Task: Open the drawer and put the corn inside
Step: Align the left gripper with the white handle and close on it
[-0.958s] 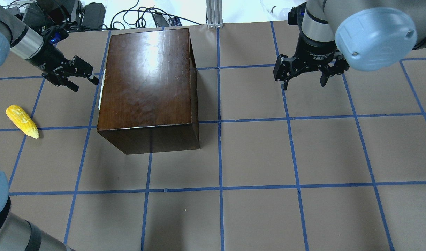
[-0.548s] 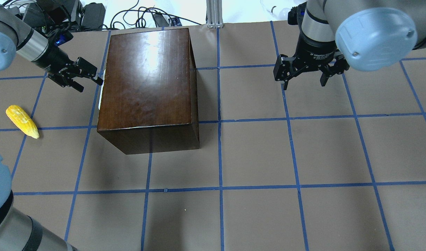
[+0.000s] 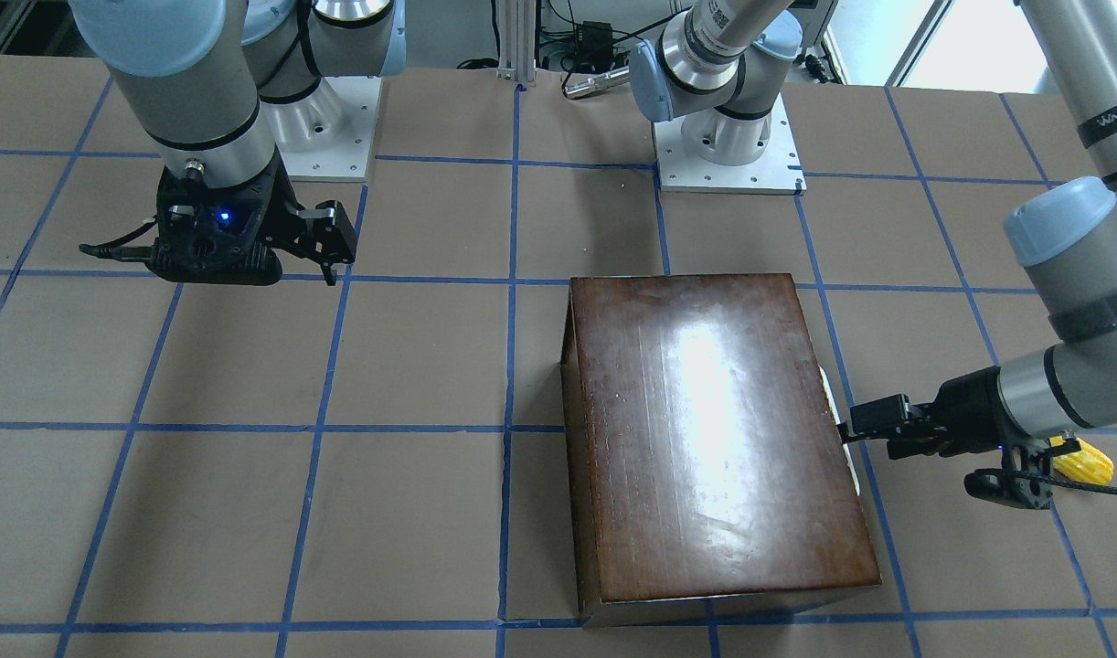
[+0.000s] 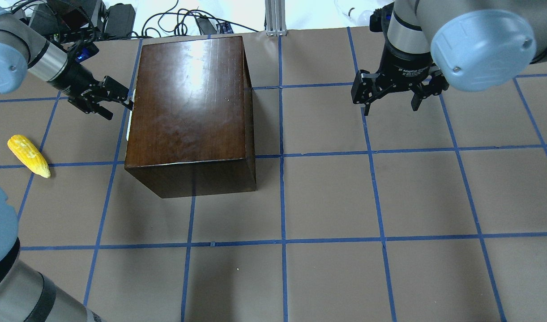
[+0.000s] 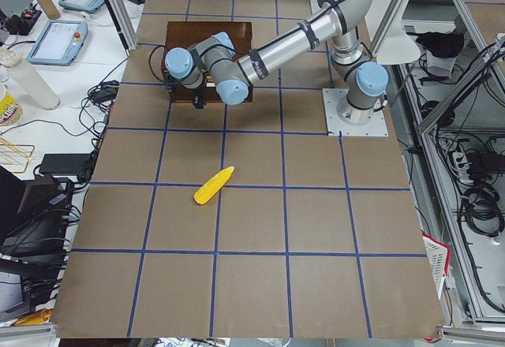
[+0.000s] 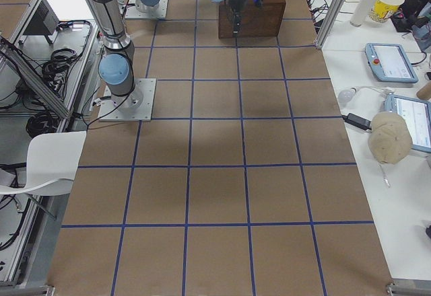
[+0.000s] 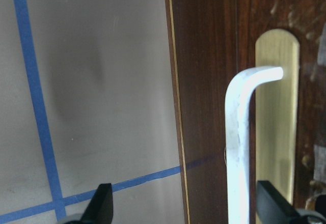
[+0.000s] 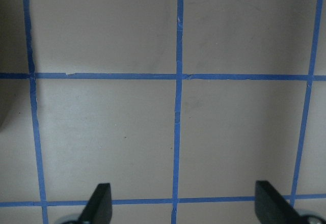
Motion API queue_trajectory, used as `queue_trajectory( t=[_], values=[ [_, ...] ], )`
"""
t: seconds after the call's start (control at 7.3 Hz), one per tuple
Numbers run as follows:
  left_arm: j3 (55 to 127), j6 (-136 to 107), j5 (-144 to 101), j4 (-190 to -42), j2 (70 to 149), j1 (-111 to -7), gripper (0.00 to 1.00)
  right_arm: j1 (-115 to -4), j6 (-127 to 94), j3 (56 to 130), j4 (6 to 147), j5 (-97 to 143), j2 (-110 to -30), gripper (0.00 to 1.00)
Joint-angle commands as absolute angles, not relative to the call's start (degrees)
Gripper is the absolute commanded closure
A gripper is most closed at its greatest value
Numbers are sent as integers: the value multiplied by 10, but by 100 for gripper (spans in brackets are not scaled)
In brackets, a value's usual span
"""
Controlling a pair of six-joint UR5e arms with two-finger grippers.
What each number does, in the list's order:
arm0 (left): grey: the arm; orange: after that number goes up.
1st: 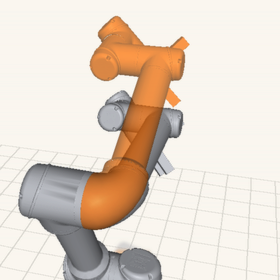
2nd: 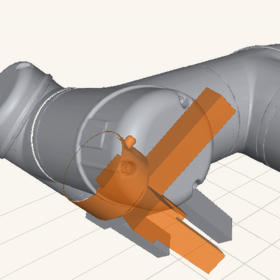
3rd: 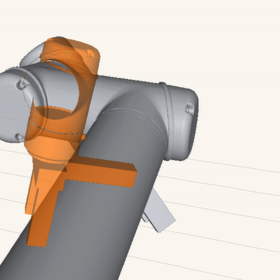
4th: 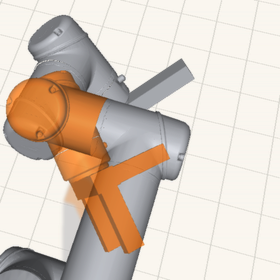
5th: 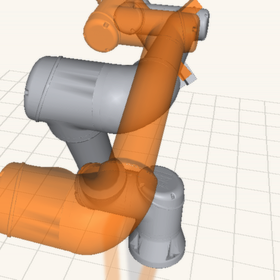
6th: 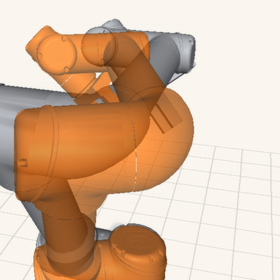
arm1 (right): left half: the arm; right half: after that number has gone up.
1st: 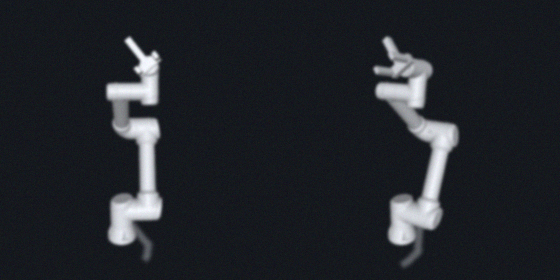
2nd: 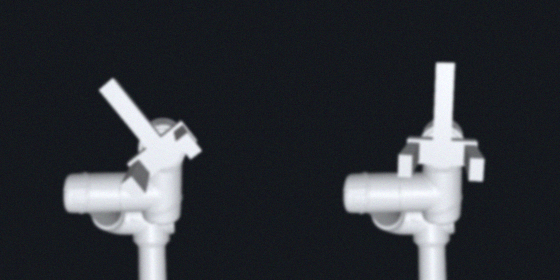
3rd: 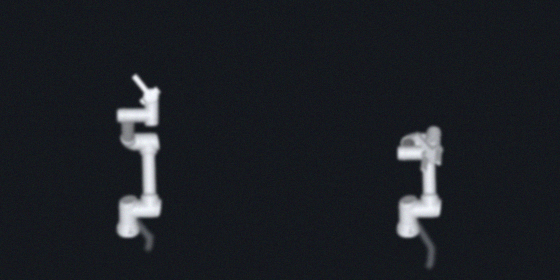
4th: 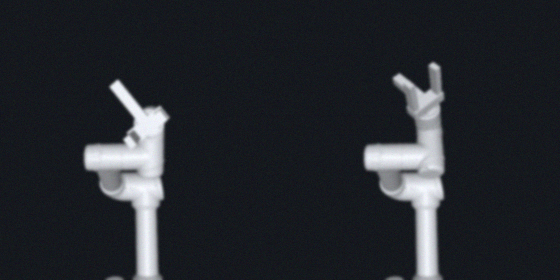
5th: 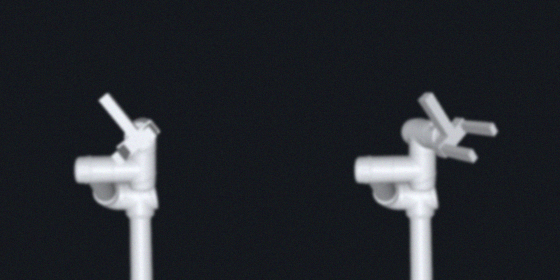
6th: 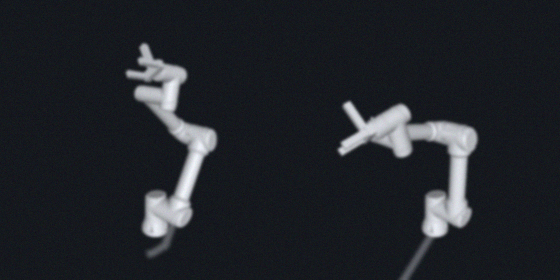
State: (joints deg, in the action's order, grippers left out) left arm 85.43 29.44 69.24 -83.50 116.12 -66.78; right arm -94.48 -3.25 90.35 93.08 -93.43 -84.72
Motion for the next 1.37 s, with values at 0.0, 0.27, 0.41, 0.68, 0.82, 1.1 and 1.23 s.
queue_trajectory(
  t=[0.0,0.27,0.41,0.68,0.82,1.1,1.23],
  values=[
    [854,295,686,-835,1167,-668,0,-945,-33,904,931,-934,-846,0],
    [855,310,686,-835,1172,-668,0,-945,-33,904,931,-934,-846,0],
    [855,310,686,-835,1176,-668,0,-945,-33,904,931,-934,-847,0],
    [855,310,686,-835,1179,-668,0,-945,-33,904,932,-934,-847,0],
    [855,311,687,-835,1178,-668,0,-945,-33,904,931,-934,-846,0],
    [853,322,691,-835,1177,-664,0,-945,-33,904,931,-934,-847,0],
    [853,340,693,-836,1177,-662,0,-945,-33,904,932,-934,-847,0]
  ],
)
